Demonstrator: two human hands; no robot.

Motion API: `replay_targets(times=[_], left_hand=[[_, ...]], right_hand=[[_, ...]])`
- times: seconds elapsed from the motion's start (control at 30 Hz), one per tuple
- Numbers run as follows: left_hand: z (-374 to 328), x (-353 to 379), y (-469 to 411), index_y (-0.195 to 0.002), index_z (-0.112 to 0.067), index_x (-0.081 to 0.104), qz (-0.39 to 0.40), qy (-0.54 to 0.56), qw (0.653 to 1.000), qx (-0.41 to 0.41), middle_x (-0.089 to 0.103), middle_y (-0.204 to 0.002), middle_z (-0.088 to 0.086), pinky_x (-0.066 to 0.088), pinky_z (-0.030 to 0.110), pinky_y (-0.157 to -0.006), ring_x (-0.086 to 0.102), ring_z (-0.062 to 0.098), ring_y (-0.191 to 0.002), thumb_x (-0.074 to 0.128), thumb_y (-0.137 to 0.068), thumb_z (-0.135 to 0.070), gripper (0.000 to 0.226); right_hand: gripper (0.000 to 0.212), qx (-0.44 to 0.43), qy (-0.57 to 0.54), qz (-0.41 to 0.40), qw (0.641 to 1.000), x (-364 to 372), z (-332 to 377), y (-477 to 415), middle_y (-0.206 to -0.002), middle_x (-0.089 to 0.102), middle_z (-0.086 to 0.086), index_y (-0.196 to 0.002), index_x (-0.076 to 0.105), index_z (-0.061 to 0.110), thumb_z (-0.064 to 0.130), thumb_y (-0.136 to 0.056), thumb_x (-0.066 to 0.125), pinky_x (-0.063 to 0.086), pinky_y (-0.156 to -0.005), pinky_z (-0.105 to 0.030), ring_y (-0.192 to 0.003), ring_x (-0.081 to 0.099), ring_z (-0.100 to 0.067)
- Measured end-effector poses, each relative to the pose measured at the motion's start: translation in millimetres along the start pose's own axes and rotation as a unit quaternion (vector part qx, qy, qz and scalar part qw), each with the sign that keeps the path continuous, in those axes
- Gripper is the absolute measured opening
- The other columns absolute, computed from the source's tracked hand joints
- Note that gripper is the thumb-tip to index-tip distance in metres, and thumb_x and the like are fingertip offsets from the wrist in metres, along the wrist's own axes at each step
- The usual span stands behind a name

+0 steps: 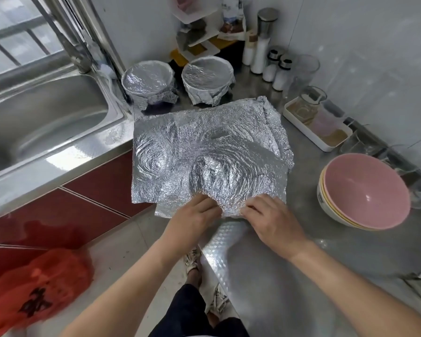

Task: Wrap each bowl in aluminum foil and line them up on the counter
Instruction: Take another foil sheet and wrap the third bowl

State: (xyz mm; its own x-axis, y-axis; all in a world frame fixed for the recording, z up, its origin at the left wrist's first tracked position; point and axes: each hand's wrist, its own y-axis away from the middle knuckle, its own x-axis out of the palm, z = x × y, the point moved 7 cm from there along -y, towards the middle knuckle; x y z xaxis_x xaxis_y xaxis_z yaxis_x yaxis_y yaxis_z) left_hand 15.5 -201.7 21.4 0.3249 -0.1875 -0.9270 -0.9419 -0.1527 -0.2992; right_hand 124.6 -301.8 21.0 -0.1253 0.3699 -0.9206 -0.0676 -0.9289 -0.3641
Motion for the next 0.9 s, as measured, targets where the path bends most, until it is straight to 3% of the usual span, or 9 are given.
replay_targets(times=[0.1,0.17,0.3,0.43,0.57,0.63,0.73,0.83,0.9], left_hand=[[4.1,1.3,3.7,-0.095,-0.011,0.072,0.005,0.015,1.000,-0.002,0.066,-0.097,0.000,0.051,0.034,-0.074,0.056,0.021,-0.091,0.037,-0.101,-0.026,0.038],[8.2,2.9,6.0,-0.095,-0.009,0.072,-0.002,0.024,1.000,-0.002,0.067,-0.097,0.003,0.052,0.036,-0.077,0.058,0.024,-0.092,0.031,-0.105,-0.026,0.045],[18.3,-2.6,7.4,-0.097,-0.009,0.072,-0.009,0.028,0.999,-0.037,0.066,-0.100,0.005,0.052,0.038,-0.083,0.058,0.025,-0.098,0.053,-0.096,-0.023,0.024],[-8.8,-9.5,-2.9,-0.100,-0.012,0.074,-0.033,0.038,0.998,-0.044,0.069,-0.103,0.004,0.047,0.029,-0.085,0.060,0.023,-0.098,0.057,-0.092,-0.030,0.026],[-20.2,10.1,-10.5,-0.103,-0.013,0.073,-0.013,0.051,0.996,-0.072,0.068,-0.110,0.002,0.047,0.030,-0.089,0.059,0.022,-0.106,0.058,-0.091,-0.039,0.032],[-19.4,15.2,-9.7,-0.105,-0.014,0.073,-0.018,0.046,0.996,-0.078,0.069,-0.110,0.001,0.047,0.030,-0.091,0.059,0.021,-0.106,0.061,-0.090,-0.037,0.030],[-18.0,17.3,-7.9,-0.104,-0.014,0.074,-0.028,0.042,0.997,-0.062,0.071,-0.110,0.000,0.047,0.028,-0.094,0.061,0.020,-0.105,0.064,-0.090,-0.028,0.023],[-14.7,16.4,-7.8,-0.104,-0.013,0.075,-0.027,0.044,0.997,-0.062,0.071,-0.111,-0.001,0.048,0.029,-0.096,0.061,0.019,-0.107,0.067,-0.089,-0.023,0.019],[-13.2,13.6,-7.0,-0.106,-0.013,0.073,-0.025,0.049,0.996,-0.075,0.070,-0.114,0.000,0.048,0.032,-0.097,0.060,0.021,-0.111,0.065,-0.089,-0.022,0.021]], right_hand=[[0.011,0.004,-0.003,0.003,1.000,2.7,4.8,-2.2,-0.089,0.060,-0.002,-0.086,0.066,0.013,0.006,-0.078,0.068,0.037,-0.069,-0.030,-0.082,0.053,-0.022],[0.008,0.011,-0.019,0.008,1.000,4.6,8.2,-1.7,-0.090,0.060,-0.001,-0.087,0.066,0.014,0.015,-0.081,0.071,0.040,-0.068,-0.030,-0.082,0.052,-0.021],[0.022,0.021,-0.038,0.012,0.999,2.7,8.4,-2.2,-0.094,0.061,-0.001,-0.093,0.067,0.015,0.032,-0.094,0.053,0.044,-0.067,-0.033,-0.084,0.055,-0.021],[0.022,0.028,-0.056,0.018,0.998,0.5,2.7,-4.4,-0.097,0.062,0.000,-0.098,0.068,0.014,0.030,-0.094,0.054,0.046,-0.068,-0.036,-0.086,0.057,-0.022],[0.029,0.025,-0.076,0.010,0.997,-3.8,-1.1,-5.5,-0.096,0.064,0.000,-0.095,0.070,0.011,0.029,-0.097,0.047,0.048,-0.067,-0.036,-0.087,0.058,-0.022],[0.035,0.017,-0.072,0.011,0.997,-6.0,-5.1,-3.8,-0.100,0.065,0.001,-0.098,0.070,0.013,0.032,-0.101,0.041,0.047,-0.072,-0.034,-0.092,0.059,-0.020],[0.024,0.009,-0.055,0.020,0.998,-4.0,-10.5,-1.3,-0.110,0.066,0.001,-0.104,0.070,0.014,0.026,-0.096,0.051,0.041,-0.086,-0.034,-0.106,0.060,-0.022],[0.032,0.068,-0.033,-0.011,0.997,-7.4,-25.0,0.1,-0.125,0.063,-0.006,-0.114,0.068,0.012,0.026,-0.093,0.048,0.038,-0.097,-0.040,-0.120,0.054,-0.025],[0.038,0.193,-0.077,-0.062,0.976,-14.3,-45.7,3.4,-0.137,0.053,-0.010,-0.126,0.060,0.010,0.027,-0.093,0.051,0.037,-0.102,-0.041,-0.128,0.045,-0.024]])
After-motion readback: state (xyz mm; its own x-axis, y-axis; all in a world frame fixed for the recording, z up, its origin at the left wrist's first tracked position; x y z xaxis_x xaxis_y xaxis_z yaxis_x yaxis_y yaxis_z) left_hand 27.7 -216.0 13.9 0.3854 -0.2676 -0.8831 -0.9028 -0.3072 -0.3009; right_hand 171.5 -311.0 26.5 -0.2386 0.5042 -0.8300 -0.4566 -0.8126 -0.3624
